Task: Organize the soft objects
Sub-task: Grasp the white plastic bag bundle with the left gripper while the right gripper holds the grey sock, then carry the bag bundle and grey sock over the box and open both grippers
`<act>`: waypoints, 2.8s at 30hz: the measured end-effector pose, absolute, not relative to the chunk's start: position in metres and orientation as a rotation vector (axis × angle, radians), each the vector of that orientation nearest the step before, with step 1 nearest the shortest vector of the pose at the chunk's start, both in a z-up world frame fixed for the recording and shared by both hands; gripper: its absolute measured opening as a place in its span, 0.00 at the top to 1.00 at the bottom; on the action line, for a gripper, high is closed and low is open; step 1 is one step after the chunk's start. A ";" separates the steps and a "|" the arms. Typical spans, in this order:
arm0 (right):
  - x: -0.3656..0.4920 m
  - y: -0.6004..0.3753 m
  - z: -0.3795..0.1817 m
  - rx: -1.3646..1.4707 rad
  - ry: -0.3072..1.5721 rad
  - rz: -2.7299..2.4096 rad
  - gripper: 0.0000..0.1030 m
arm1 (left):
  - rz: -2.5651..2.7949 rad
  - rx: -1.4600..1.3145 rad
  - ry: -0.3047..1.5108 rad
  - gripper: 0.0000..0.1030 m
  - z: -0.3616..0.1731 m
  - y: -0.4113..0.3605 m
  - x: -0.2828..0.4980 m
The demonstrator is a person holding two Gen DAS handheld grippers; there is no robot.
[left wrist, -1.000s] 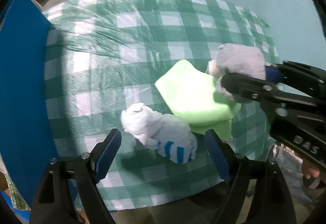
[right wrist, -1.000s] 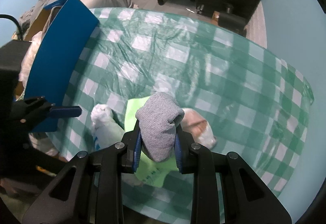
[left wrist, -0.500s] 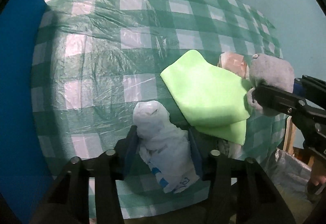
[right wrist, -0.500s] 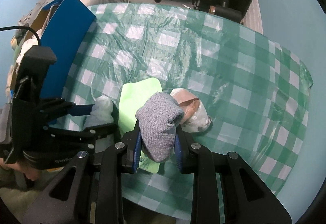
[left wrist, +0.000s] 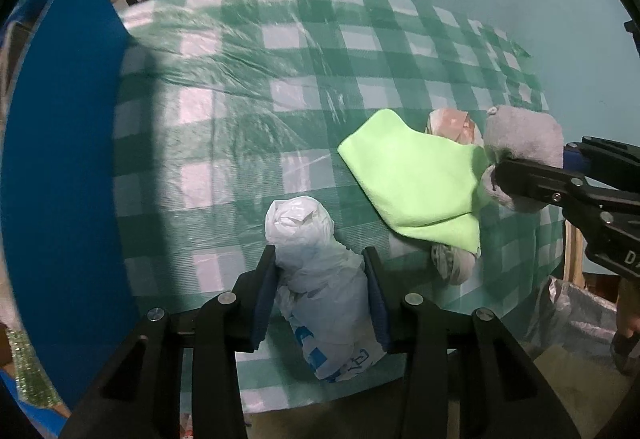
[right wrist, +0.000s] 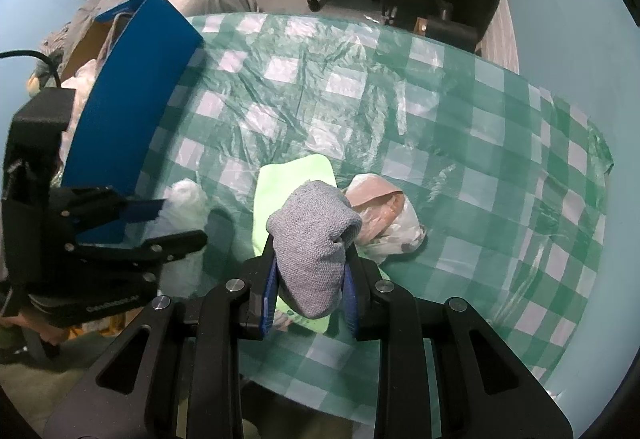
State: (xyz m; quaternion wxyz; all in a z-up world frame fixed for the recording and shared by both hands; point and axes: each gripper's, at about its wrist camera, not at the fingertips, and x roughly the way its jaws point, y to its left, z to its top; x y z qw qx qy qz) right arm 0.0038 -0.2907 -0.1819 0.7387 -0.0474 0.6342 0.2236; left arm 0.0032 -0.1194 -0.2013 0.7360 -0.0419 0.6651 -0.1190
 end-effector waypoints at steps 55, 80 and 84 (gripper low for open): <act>0.012 -0.141 -0.079 -0.191 1.221 0.650 0.75 | -0.104 -0.167 1.232 0.60 -0.071 0.044 0.011; 0.053 -0.020 -0.104 -0.233 1.258 0.733 0.75 | -0.041 -0.148 1.253 0.59 -0.098 0.139 0.063; 0.064 -0.011 -0.114 -0.238 1.274 0.713 0.75 | -0.054 -0.146 1.260 0.59 -0.105 0.147 0.076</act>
